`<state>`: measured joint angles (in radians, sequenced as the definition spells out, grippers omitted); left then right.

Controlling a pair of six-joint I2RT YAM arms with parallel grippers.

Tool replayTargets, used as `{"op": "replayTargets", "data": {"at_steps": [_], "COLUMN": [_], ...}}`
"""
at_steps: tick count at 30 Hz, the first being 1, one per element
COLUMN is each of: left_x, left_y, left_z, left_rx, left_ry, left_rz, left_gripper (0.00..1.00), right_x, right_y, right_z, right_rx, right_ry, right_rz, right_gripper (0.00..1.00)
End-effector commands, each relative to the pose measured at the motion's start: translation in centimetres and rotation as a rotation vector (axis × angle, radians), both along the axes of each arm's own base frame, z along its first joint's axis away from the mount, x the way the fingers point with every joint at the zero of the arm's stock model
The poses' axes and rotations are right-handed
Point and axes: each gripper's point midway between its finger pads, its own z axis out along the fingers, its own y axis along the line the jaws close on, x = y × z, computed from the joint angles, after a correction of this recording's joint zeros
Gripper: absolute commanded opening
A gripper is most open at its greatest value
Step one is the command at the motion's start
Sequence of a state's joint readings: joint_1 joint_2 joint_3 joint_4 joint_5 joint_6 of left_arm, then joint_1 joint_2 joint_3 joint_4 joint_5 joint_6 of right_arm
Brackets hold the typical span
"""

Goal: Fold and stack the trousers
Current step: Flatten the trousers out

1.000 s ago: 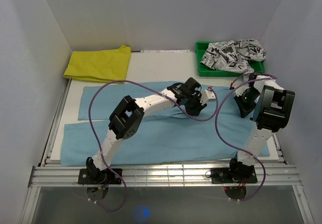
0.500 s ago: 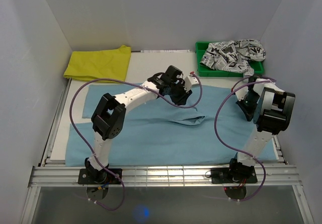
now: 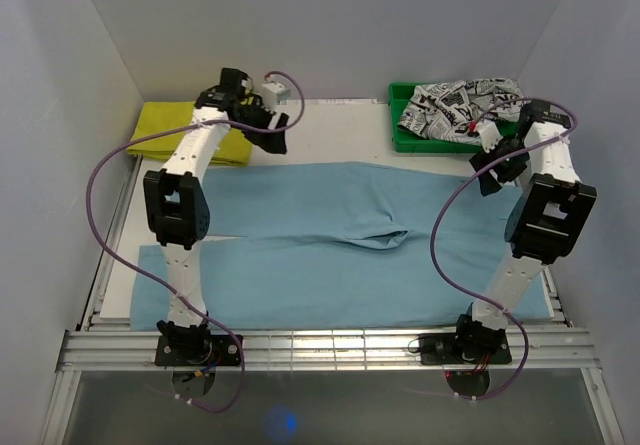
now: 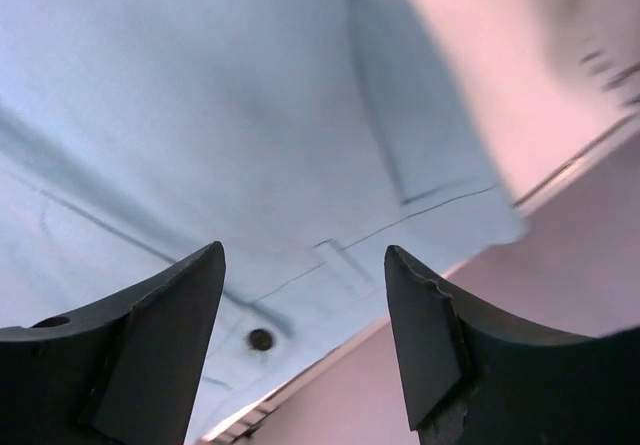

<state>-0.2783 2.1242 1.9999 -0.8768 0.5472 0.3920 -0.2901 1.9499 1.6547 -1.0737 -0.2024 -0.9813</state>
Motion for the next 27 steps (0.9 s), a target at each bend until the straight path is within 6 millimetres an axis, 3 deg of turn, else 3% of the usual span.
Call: {"op": "replayTargets", "data": {"at_steps": [1,2,3,5,10,11,12,16,21,23,26,27], "left_x": [1.4,2.2,2.5,2.6,0.2,-0.6,-1.1,-4.1,-9.1,-10.3,-11.6,-11.6], "left_y": [6.5,9.2,10.3,13.0,15.5,17.2,17.6,18.8,20.6,21.8,23.3,23.7], "left_z": [0.7,0.3,0.0,-1.1,-5.0,-6.1,-7.0,-10.4,-13.8,-14.1,-14.0,-13.8], "left_rx": [0.056,0.076,0.083,0.097,0.151,0.155,0.168,0.231,0.281,0.313,0.329,0.336], "left_ry": [0.021,0.012,0.014,0.035,0.133,0.17,0.193,0.283,0.421,0.438,0.459,0.459], "left_rz": [0.067,0.099,0.114,0.138,0.14,0.171,0.177,0.151,0.135,0.133,0.127,0.13], "left_gripper": [0.86,0.83,0.8,0.72,0.59,0.58,0.56,0.52,0.47,0.44,0.39,0.39], "right_x": [2.4,3.7,4.2,4.7,4.4,4.7,4.6,2.6,-0.4,-1.6,-1.5,-0.2], "right_y": [0.7,0.2,0.0,-0.4,-0.8,-1.0,-1.0,-0.8,0.1,0.6,0.9,0.6], "right_z": [0.6,1.1,-0.3,-1.1,-4.7,-5.1,-5.4,-7.6,-8.4,-8.7,-7.6,-6.5], "right_rx": [0.062,0.046,0.052,0.041,-0.008,-0.025,-0.035,-0.066,-0.059,-0.047,-0.028,-0.037], "right_ry": [-0.041,-0.069,-0.039,-0.02,0.035,0.018,0.015,0.067,0.126,0.147,0.136,0.102], "right_rz": [0.069,0.076,0.091,0.105,0.185,0.194,0.203,0.263,0.34,0.379,0.376,0.371], "right_gripper": [0.71,0.69,0.63,0.58,0.46,0.46,0.46,0.44,0.38,0.37,0.37,0.37]}}
